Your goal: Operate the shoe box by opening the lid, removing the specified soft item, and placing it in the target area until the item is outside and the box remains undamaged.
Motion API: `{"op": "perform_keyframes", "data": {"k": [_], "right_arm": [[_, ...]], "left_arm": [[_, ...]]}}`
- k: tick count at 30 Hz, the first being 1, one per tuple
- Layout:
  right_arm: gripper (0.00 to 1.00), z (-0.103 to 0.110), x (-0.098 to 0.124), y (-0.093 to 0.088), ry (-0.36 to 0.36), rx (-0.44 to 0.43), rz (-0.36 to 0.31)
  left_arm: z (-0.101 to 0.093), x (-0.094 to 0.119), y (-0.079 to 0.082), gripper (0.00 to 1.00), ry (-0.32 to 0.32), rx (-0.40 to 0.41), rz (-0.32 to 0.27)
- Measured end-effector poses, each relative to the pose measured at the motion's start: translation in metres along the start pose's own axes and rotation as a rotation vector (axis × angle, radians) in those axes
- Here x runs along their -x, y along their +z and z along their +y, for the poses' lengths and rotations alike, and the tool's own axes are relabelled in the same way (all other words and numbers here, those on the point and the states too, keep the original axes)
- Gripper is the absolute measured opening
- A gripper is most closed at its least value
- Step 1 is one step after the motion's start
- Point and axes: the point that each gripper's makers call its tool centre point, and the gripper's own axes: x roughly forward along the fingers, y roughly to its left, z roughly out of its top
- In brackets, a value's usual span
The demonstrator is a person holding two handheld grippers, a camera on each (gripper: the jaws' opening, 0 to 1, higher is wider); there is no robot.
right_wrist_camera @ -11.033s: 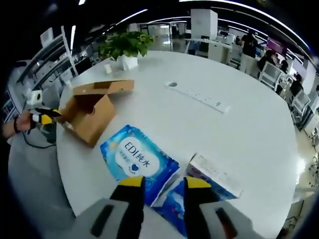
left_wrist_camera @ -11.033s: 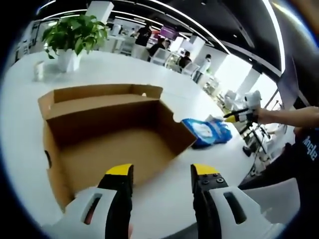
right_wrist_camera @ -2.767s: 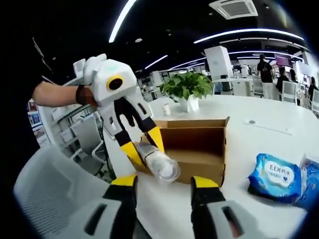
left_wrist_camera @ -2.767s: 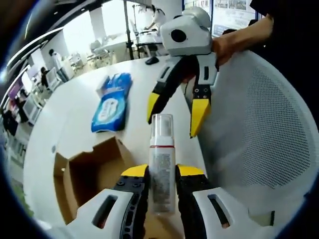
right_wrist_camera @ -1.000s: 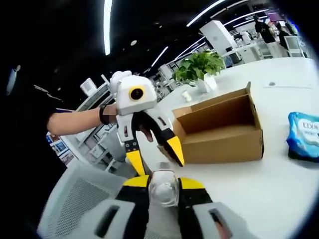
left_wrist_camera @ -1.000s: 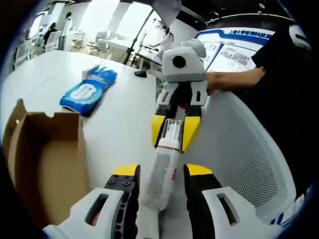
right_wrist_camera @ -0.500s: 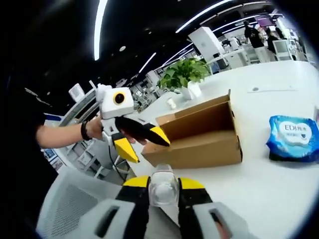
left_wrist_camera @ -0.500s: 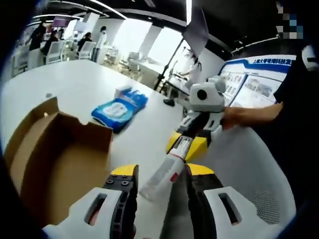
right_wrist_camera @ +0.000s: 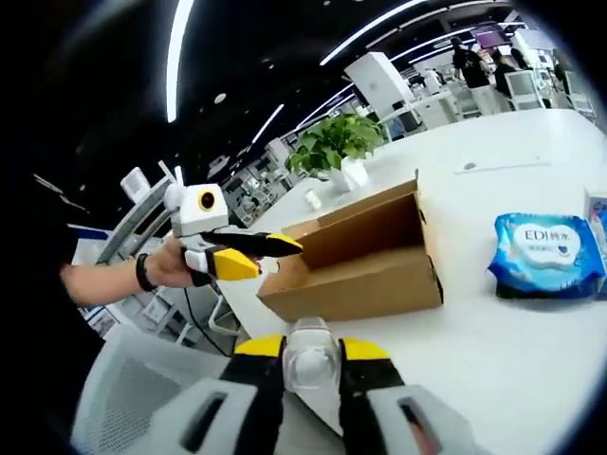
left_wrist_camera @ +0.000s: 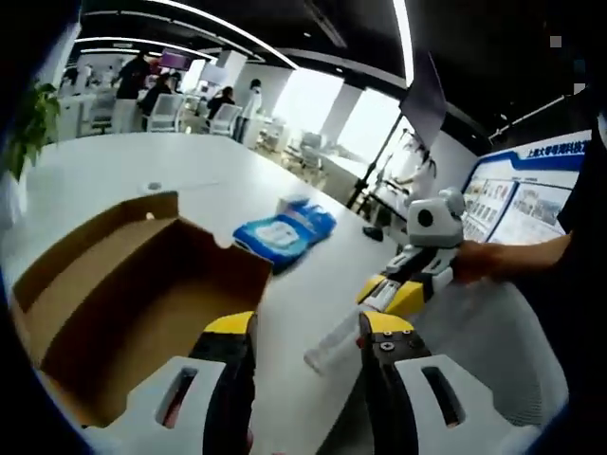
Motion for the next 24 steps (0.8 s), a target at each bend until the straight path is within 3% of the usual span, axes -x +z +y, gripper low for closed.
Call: {"op": "perform_keyframes", "data": {"k": [2,8,11,15,19,22,24], "right_arm": [[0.17,0.000,-0.001,-0.001,0.000,0.005,0.005],[0.17,0.000,-0.001,-0.003,-0.003,-0.001,0.013],[0.17,-0.002,0.004,-0.002,-0.009,-0.006,0.010],[0.17,-0.008,0.007,-0.002,-0.022,-0.005,0.012],[0.17,-0.011,0.012,-0.001,-0.029,-0.010,0.012],[0.17,-0.013,0.015,-0.002,-0.030,-0.009,0.020],[0.17,-0.016,0.018,-0.004,-0.036,0.000,0.037]], "left_arm": [[0.010,0.004,0.003,0.42,0.068,-0.001,-0.030],[0.026,0.011,0.011,0.45,0.183,0.043,-0.101],[0.040,0.017,0.010,0.44,0.291,0.047,-0.100],[0.043,0.020,0.017,0.46,0.326,0.100,-0.169],[0.047,0.020,0.015,0.52,0.356,0.117,-0.172],[0.048,0.020,0.012,0.51,0.375,0.140,-0.181],[0.055,0.024,0.008,0.48,0.450,0.161,-0.177]]}}
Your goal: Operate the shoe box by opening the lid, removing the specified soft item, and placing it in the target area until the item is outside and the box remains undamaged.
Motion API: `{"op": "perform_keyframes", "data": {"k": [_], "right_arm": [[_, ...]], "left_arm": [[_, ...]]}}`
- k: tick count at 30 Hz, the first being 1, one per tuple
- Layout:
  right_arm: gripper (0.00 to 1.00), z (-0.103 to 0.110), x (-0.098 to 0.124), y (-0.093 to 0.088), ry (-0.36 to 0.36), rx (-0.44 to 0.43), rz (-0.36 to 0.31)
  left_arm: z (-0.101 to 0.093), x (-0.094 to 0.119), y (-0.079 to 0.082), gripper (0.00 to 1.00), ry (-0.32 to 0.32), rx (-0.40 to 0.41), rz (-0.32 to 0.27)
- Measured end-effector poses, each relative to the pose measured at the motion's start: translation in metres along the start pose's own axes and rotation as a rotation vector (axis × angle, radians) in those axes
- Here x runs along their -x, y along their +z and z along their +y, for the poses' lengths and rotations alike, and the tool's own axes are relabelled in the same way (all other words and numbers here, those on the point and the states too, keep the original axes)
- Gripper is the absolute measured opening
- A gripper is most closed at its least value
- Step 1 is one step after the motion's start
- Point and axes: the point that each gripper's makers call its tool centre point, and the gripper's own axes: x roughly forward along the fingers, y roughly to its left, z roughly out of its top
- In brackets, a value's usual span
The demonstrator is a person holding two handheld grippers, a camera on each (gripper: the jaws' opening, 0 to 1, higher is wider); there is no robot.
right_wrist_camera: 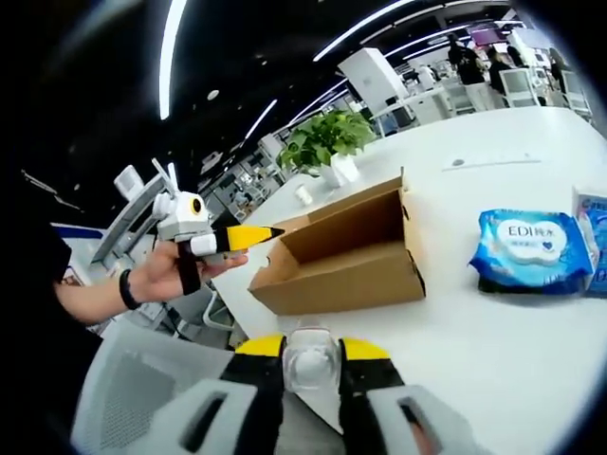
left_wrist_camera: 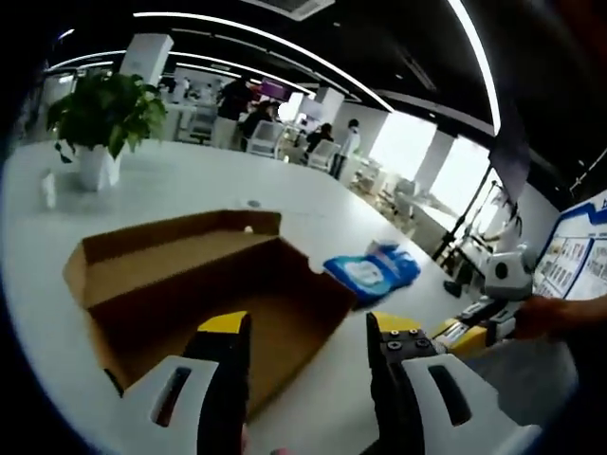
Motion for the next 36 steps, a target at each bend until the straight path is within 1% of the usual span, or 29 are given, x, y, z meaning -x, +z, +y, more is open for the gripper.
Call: {"op": "perform_keyframes", "data": {"k": [1,2,3,5,7,9,14,17,19,21,25,28,31,33,36], "right_arm": [[0.17,-0.002,0.001,-0.001,-0.009,0.008,0.010],[0.17,-0.004,0.003,-0.002,-0.014,0.015,0.022],[0.17,-0.005,0.003,-0.003,-0.014,0.017,0.028],[0.17,-0.008,0.006,0.000,-0.013,0.025,0.038],[0.17,-0.011,0.008,0.002,-0.014,0.036,0.049],[0.17,-0.014,0.013,0.008,-0.014,0.062,0.064],[0.17,-0.030,0.026,0.027,-0.026,0.120,0.090],[0.17,-0.043,0.035,0.040,-0.043,0.160,0.112],[0.17,-0.051,0.039,0.047,-0.049,0.176,0.121],[0.17,-0.057,0.042,0.052,-0.054,0.189,0.131],[0.17,-0.076,0.045,0.061,-0.087,0.233,0.173],[0.17,-0.086,0.046,0.068,-0.094,0.241,0.184],[0.17,-0.097,0.047,0.074,-0.112,0.271,0.214],[0.17,-0.106,0.048,0.079,-0.140,0.307,0.243],[0.17,-0.116,0.048,0.087,-0.158,0.341,0.264]], "left_arm": [[0.003,0.000,0.001,0.47,0.024,-0.002,-0.009],[-0.001,0.001,0.004,0.47,0.017,0.009,-0.030],[-0.001,0.001,0.004,0.47,0.025,0.017,-0.035],[-0.002,0.000,0.004,0.47,0.045,0.001,-0.041],[-0.004,-0.003,0.001,0.48,0.044,-0.017,-0.029],[-0.005,-0.004,0.000,0.49,0.040,-0.016,-0.025],[-0.003,-0.004,0.001,0.50,0.044,-0.033,-0.021],[-0.002,-0.003,0.000,0.51,0.047,-0.040,-0.017],[-0.001,-0.004,-0.003,0.53,0.044,-0.028,-0.012],[-0.001,-0.004,-0.006,0.54,0.041,-0.028,-0.004],[-0.003,-0.005,-0.011,0.55,0.035,-0.038,0.014],[-0.004,-0.006,-0.014,0.55,0.034,-0.051,0.028],[-0.005,-0.006,-0.017,0.55,0.032,-0.064,0.041],[-0.005,-0.006,-0.018,0.55,0.029,-0.064,0.043],[-0.004,-0.006,-0.020,0.55,0.030,-0.070,0.050]]}}
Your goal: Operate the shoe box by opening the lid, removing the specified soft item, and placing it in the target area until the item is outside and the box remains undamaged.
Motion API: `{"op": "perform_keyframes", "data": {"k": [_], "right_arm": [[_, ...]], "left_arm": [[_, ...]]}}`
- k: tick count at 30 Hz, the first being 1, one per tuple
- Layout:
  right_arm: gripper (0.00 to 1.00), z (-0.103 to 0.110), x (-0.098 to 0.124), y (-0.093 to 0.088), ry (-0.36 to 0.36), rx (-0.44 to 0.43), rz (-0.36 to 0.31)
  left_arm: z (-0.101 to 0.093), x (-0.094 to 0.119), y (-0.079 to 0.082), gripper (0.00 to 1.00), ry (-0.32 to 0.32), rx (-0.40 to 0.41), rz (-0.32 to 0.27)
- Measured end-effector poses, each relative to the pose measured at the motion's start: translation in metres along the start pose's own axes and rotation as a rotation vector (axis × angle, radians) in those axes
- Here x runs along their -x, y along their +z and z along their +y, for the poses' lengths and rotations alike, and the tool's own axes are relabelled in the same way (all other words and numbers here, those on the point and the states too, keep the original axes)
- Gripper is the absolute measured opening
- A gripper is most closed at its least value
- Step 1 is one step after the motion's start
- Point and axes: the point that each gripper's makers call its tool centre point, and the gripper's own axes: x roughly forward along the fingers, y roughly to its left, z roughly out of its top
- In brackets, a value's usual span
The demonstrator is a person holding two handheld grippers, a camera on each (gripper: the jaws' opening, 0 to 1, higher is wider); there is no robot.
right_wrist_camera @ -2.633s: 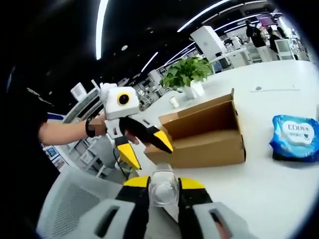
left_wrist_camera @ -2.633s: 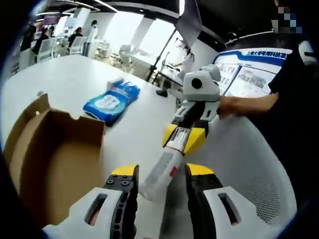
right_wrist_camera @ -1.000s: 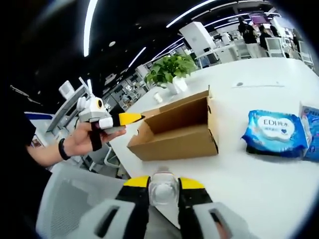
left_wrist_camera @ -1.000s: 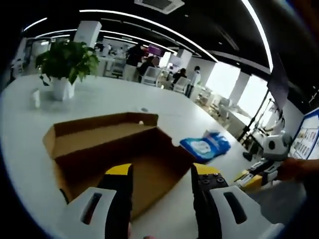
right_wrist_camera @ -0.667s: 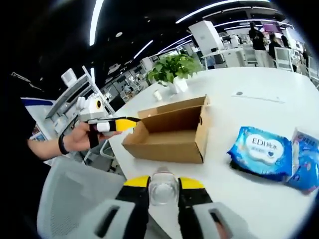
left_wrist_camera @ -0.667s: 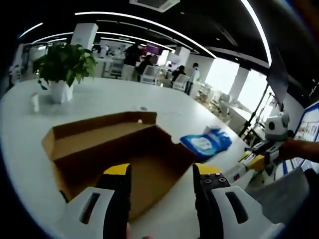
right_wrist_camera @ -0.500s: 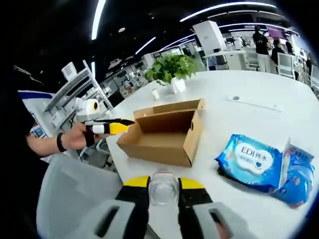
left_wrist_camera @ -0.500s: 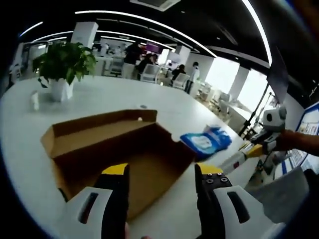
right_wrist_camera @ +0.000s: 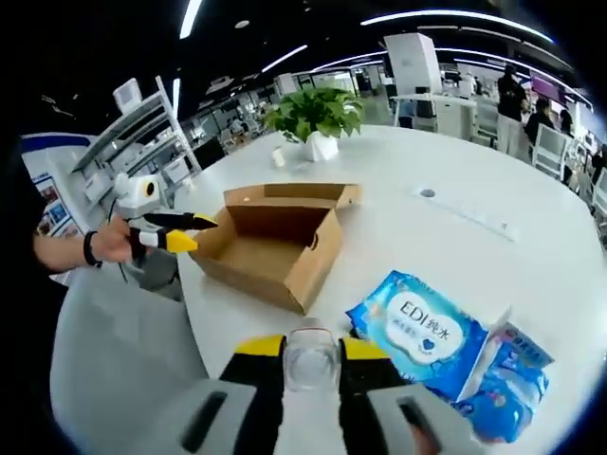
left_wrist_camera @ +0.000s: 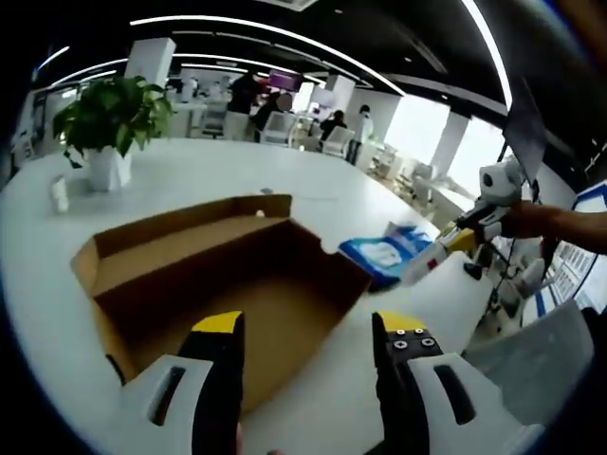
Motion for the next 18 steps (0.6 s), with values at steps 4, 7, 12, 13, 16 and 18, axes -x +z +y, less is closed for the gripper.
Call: {"op": "perform_keyframes", "data": {"k": [4,7,12,13,16,18], "right_arm": [[0.17,-0.011,0.003,0.008,-0.013,0.034,0.024],[0.17,-0.022,0.005,0.014,-0.023,0.076,0.048],[0.17,-0.040,0.005,0.018,-0.039,0.177,0.102],[0.17,-0.045,0.005,0.019,-0.042,0.195,0.115],[0.17,-0.056,0.004,0.021,-0.045,0.228,0.140],[0.17,-0.064,0.003,0.022,-0.053,0.257,0.160]], "left_arm": [[0.002,0.001,-0.003,0.55,0.003,0.001,0.007],[0.003,0.001,-0.004,0.55,0.003,0.007,0.007],[0.003,0.002,-0.004,0.55,0.001,0.019,0.004],[0.004,0.002,-0.004,0.55,0.002,0.018,0.007],[0.006,0.002,-0.004,0.55,0.007,0.020,0.006],[0.008,0.003,-0.004,0.55,0.012,0.022,0.004]]}}
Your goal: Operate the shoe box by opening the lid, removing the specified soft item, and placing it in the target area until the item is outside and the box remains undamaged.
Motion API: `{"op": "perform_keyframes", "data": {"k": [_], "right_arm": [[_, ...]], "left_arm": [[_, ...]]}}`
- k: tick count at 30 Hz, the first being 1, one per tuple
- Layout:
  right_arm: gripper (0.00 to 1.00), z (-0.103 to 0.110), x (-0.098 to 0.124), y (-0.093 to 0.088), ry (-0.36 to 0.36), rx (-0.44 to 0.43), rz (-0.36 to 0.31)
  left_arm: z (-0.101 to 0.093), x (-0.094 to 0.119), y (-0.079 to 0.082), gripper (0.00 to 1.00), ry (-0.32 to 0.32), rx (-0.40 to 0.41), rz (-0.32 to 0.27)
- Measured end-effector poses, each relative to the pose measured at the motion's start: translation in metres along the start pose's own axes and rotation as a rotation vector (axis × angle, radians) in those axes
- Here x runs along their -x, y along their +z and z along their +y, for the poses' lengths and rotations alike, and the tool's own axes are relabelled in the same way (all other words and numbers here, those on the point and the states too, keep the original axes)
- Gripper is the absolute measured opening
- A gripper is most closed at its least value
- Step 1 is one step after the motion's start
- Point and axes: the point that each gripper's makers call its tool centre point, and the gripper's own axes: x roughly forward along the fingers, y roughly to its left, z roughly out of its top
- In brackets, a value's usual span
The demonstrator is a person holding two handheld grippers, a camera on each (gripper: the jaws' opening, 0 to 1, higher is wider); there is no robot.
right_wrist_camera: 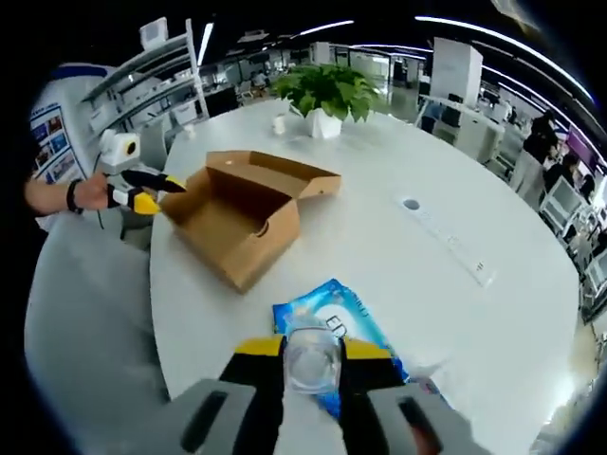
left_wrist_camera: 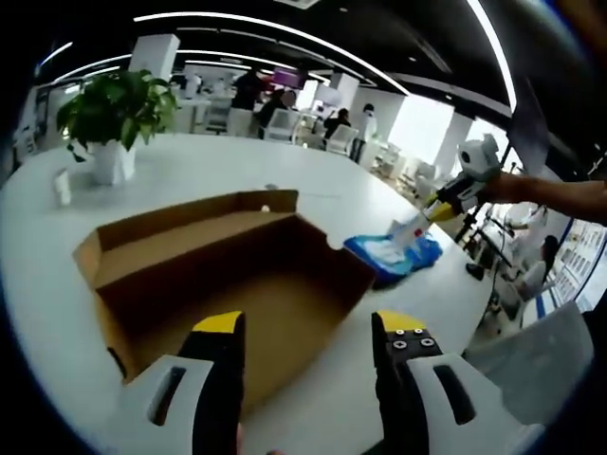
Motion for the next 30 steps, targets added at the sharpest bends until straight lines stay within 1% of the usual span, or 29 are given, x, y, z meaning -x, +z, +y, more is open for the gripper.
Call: {"op": "perform_keyframes", "data": {"k": [9,12,19,26,30], "right_arm": [[0.17,-0.030,-0.005,0.003,-0.010,0.119,0.058],[0.17,-0.040,-0.007,0.004,-0.009,0.131,0.062],[0.17,-0.065,-0.012,0.003,-0.008,0.169,0.102],[0.17,-0.090,-0.016,-0.003,-0.023,0.181,0.133],[0.17,-0.101,-0.020,-0.009,-0.030,0.208,0.171]], "left_arm": [[0.003,0.000,-0.002,0.54,0.009,0.000,0.003],[0.002,-0.003,-0.003,0.54,0.002,-0.002,0.010],[-0.001,-0.005,-0.007,0.54,-0.006,-0.015,0.027],[0.005,-0.002,-0.006,0.54,0.013,-0.002,0.021],[0.008,-0.002,-0.007,0.54,0.022,0.004,0.021]]}}
